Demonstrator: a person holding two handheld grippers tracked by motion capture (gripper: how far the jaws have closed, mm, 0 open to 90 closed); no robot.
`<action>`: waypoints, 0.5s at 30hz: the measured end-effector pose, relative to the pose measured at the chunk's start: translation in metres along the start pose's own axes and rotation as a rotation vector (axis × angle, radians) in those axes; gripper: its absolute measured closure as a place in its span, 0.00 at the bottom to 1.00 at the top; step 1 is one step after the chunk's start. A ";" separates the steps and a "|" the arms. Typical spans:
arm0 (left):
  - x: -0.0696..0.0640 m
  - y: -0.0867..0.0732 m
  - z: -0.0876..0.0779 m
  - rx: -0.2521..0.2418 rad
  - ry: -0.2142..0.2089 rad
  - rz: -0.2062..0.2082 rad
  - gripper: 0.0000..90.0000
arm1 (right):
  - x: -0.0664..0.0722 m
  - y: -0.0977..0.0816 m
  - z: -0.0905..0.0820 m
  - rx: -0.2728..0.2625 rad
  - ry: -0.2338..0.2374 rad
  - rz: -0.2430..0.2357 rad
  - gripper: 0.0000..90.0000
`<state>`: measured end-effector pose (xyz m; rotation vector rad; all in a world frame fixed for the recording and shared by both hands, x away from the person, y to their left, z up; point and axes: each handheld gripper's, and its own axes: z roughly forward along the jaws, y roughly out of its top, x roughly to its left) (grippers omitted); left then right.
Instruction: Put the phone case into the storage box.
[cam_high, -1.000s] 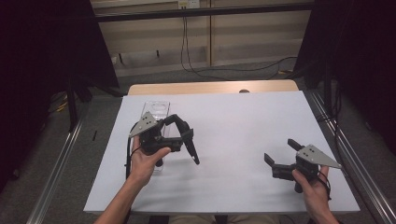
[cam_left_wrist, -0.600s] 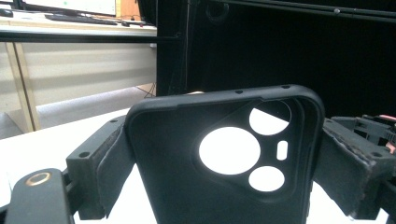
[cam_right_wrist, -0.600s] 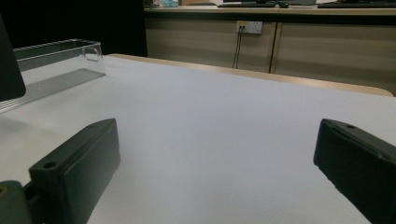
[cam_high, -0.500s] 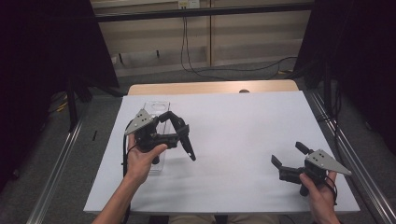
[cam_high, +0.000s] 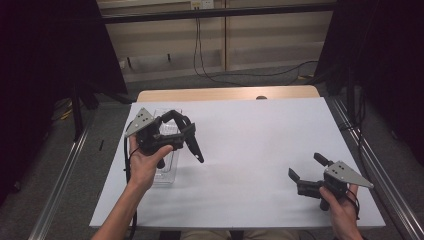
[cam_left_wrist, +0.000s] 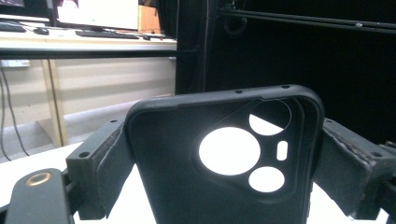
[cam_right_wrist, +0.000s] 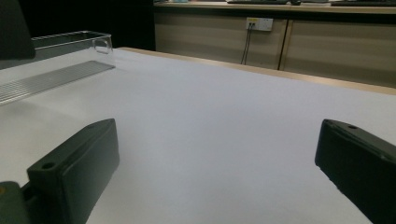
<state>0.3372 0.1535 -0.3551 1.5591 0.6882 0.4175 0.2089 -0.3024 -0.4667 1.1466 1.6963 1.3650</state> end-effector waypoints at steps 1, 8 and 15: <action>0.001 0.002 0.000 -0.003 0.007 0.005 0.14 | 0.000 -0.001 0.000 0.006 0.003 -0.004 0.00; 0.009 0.018 -0.006 -0.026 0.039 0.019 0.14 | 0.001 -0.001 0.000 -0.001 0.007 0.000 0.00; 0.019 0.024 -0.010 -0.042 0.084 -0.005 0.14 | 0.002 -0.002 0.001 0.002 0.021 -0.012 0.00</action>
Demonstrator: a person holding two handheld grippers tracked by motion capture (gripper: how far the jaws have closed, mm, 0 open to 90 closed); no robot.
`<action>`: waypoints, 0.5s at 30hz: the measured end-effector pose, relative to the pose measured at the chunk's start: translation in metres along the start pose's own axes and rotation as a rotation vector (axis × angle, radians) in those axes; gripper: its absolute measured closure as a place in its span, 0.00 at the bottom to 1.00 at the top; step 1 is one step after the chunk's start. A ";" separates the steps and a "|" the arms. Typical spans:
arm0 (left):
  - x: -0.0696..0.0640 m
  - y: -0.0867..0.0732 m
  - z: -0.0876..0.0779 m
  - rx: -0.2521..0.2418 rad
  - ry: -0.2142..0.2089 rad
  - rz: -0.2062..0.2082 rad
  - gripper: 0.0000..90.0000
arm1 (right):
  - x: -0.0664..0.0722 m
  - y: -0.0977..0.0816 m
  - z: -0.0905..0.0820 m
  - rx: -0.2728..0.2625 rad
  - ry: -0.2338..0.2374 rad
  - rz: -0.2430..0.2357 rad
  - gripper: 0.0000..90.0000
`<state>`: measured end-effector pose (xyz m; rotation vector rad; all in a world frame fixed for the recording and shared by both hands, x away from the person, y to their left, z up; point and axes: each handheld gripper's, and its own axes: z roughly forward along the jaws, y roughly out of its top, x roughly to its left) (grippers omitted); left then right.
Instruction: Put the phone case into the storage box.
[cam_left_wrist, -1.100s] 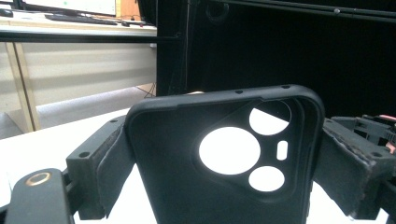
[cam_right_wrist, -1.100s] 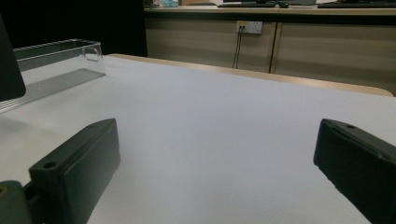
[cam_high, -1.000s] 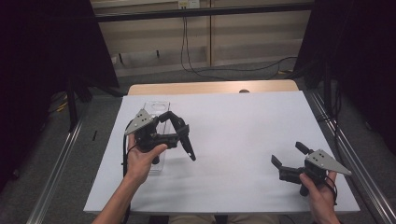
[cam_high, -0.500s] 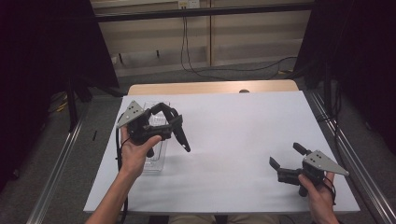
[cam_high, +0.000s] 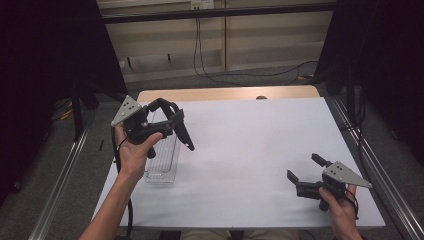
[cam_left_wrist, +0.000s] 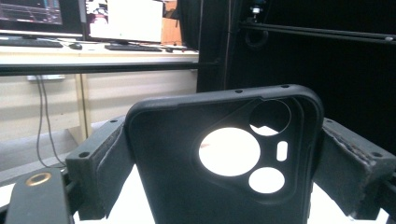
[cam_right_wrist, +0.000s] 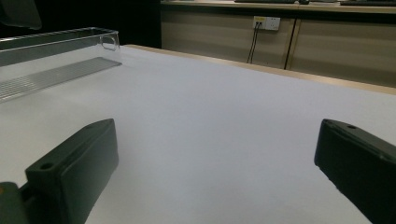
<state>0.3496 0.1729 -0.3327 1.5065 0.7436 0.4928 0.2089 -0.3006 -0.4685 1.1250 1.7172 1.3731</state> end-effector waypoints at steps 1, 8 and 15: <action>0.002 0.000 0.000 0.005 0.008 0.003 0.14 | 0.000 0.000 0.000 -0.001 0.001 0.000 0.00; 0.011 0.005 -0.001 0.001 0.054 0.007 0.14 | -0.001 0.000 -0.001 -0.005 0.000 -0.001 0.00; 0.018 0.012 0.002 -0.025 0.140 0.013 0.14 | -0.002 0.000 -0.001 -0.005 -0.005 0.006 0.00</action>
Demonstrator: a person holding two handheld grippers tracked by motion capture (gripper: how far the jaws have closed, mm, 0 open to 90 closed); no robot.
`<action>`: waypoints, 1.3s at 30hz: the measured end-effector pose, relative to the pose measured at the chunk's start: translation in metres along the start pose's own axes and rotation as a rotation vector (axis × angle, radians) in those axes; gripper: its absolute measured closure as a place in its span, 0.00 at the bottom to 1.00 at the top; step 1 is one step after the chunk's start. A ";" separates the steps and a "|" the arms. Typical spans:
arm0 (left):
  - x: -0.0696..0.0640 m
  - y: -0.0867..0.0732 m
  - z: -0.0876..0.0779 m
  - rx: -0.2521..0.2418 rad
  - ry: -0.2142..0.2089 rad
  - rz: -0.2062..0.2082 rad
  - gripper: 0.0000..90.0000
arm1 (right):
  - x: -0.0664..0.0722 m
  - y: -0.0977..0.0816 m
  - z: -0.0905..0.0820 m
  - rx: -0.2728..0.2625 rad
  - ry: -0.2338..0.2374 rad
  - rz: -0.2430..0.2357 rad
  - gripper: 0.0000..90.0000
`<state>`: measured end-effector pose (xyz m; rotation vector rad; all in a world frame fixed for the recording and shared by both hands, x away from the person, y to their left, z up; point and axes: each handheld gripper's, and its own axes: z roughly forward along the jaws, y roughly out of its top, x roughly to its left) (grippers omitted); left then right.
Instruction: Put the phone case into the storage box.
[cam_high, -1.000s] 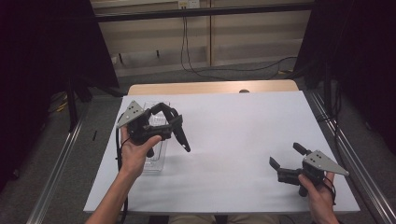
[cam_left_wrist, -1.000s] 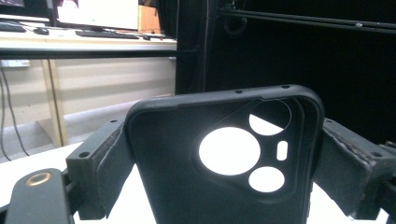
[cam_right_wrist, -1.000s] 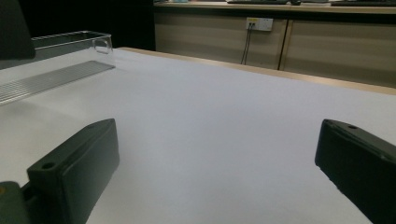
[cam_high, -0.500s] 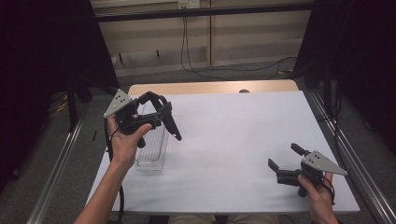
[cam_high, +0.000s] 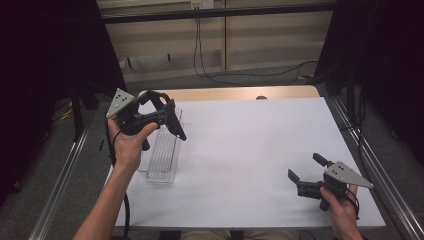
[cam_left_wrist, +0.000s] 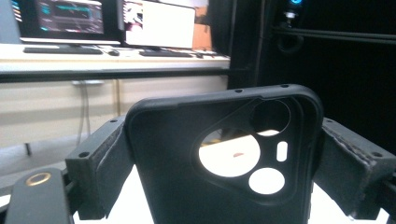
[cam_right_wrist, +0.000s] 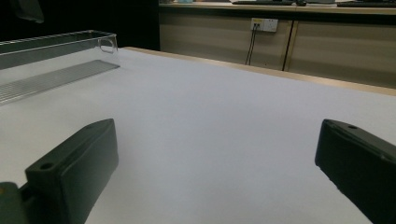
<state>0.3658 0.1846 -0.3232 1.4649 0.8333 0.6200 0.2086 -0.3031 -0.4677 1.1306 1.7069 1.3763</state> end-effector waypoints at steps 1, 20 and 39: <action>0.002 0.001 0.000 0.001 0.006 0.001 0.14 | 0.000 0.000 0.000 0.000 -0.002 0.000 0.00; 0.020 0.007 0.014 0.022 0.112 0.030 0.14 | -0.001 0.001 -0.002 -0.016 -0.030 -0.004 0.00; 0.039 -0.006 0.040 0.034 0.229 0.030 0.14 | -0.002 0.000 -0.002 -0.019 -0.027 -0.015 0.00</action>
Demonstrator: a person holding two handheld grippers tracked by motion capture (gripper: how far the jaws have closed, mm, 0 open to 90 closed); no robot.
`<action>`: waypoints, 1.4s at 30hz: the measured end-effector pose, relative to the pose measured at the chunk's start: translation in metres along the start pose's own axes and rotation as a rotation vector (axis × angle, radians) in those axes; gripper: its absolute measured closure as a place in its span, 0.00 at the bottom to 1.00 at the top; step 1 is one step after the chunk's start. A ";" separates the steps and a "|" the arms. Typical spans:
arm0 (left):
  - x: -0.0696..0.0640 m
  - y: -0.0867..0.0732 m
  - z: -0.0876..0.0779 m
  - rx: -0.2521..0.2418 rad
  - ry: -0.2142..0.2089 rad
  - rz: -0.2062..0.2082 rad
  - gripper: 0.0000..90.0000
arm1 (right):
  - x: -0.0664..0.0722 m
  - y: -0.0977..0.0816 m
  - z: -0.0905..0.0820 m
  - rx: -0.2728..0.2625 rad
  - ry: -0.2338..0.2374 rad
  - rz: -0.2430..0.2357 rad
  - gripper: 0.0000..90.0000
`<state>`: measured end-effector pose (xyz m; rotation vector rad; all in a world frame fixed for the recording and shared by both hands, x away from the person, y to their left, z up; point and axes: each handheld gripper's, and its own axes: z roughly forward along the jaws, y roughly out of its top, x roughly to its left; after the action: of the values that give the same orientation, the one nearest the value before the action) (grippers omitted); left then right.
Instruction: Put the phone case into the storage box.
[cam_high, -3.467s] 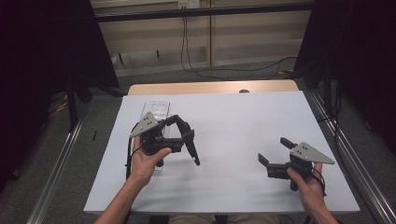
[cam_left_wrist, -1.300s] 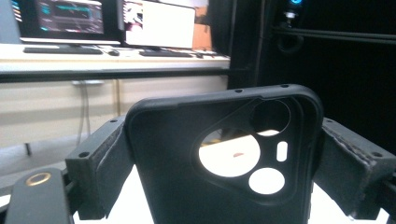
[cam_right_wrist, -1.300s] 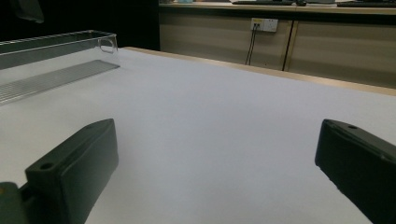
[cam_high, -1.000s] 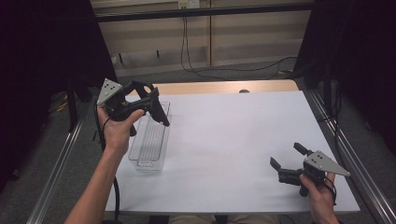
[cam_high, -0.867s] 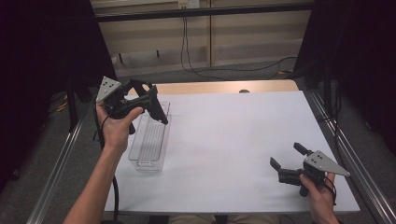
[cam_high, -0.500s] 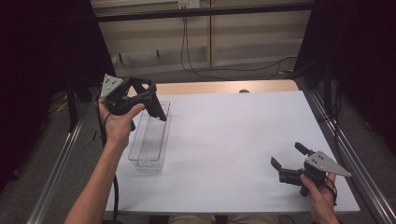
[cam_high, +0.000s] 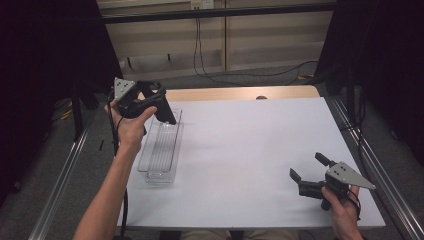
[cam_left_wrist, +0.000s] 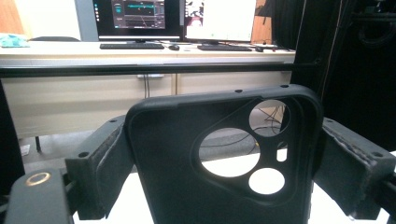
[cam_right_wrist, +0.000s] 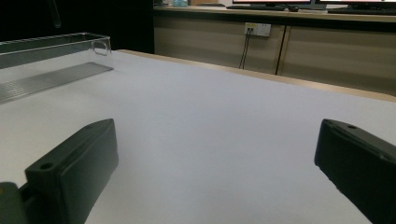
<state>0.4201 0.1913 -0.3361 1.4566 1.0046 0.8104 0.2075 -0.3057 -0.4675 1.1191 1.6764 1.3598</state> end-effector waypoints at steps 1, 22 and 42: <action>0.000 -0.001 0.001 -0.002 0.003 -0.001 0.14 | 0.000 0.000 0.000 0.001 0.001 0.002 0.00; 0.004 -0.013 0.025 0.007 0.103 -0.010 0.14 | 0.000 -0.001 0.000 0.002 0.007 -0.001 0.00; -0.002 -0.029 0.049 0.024 0.168 0.040 0.14 | 0.000 -0.002 0.001 0.007 0.009 0.002 0.00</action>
<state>0.4601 0.1700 -0.3714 1.4511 1.1173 0.9656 0.2081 -0.3060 -0.4695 1.1201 1.6880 1.3634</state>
